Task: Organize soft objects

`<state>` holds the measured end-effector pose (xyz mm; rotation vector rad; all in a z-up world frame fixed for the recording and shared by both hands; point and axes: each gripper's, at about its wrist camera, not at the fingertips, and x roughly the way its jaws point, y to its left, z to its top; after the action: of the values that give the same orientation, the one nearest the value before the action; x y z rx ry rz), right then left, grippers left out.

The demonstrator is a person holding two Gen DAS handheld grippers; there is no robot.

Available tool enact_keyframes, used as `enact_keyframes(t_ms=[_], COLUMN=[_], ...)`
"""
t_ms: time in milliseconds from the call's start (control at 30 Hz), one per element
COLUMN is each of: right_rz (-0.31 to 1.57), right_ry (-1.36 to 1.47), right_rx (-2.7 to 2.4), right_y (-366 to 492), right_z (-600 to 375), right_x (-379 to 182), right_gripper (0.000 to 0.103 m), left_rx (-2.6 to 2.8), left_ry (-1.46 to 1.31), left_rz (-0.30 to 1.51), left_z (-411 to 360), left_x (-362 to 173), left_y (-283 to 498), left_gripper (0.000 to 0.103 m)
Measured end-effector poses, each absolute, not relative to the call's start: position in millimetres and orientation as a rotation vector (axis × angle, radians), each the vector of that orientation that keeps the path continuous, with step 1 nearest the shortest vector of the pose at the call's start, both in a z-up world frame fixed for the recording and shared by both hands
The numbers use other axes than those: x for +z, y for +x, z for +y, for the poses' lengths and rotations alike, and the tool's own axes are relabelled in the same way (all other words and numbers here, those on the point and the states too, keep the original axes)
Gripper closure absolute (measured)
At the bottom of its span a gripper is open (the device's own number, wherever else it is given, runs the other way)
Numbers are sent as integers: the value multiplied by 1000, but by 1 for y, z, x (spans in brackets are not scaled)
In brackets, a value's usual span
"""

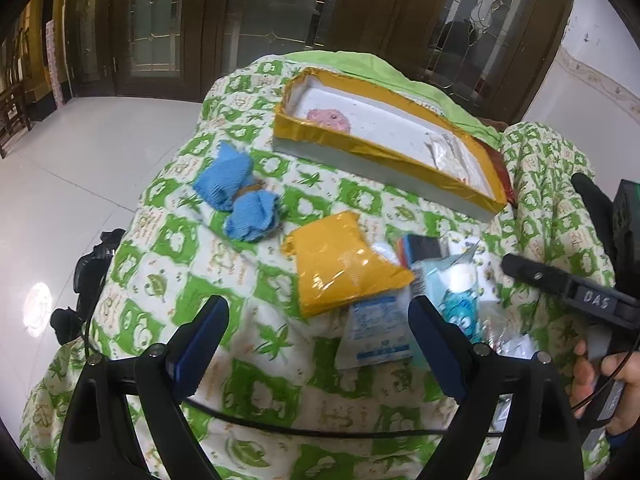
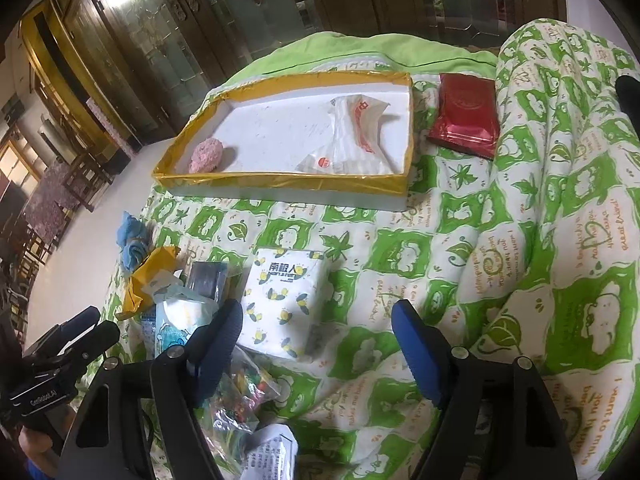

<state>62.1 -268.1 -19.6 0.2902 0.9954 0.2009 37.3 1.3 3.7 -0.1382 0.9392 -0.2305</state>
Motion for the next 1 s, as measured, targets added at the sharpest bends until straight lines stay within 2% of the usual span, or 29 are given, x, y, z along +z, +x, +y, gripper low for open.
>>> enact_keyframes(t_ms=[233,400,533,567,600,667,733,1000], right_rz=[1035,1100,1140,1141,1139,1139,1142,1141], right_ry=[350,337,259,254,258,274,283,291], right_rx=[226,230,226,223,214,193,175,164], right_y=[78,95,98,98,98,98,97,90], right_z=[-259,-244,-229,-229,-231,-237,-243,-255], right_x=[-27,-42,-54,-55,-54,-54,-54,-52], right_gripper=[30,30,36,37,43,47,50,50], left_rx=[-205,-169,-151,-151,-155,-169,-180,-194], left_ry=[-126,-167,-193,-199,-208,-234,-258,-210], left_rz=[949,1013,1045,1046,1047,1057,1046,990], left_z=[-17,-20,-19,-18,-17,-11,-5,-1], left_x=[13,-1,-16,-18,-20,-25,-27,-15], left_y=[58,80,88,87,86,84,80,59], left_gripper=[12,12,13,16,23,37,37,40])
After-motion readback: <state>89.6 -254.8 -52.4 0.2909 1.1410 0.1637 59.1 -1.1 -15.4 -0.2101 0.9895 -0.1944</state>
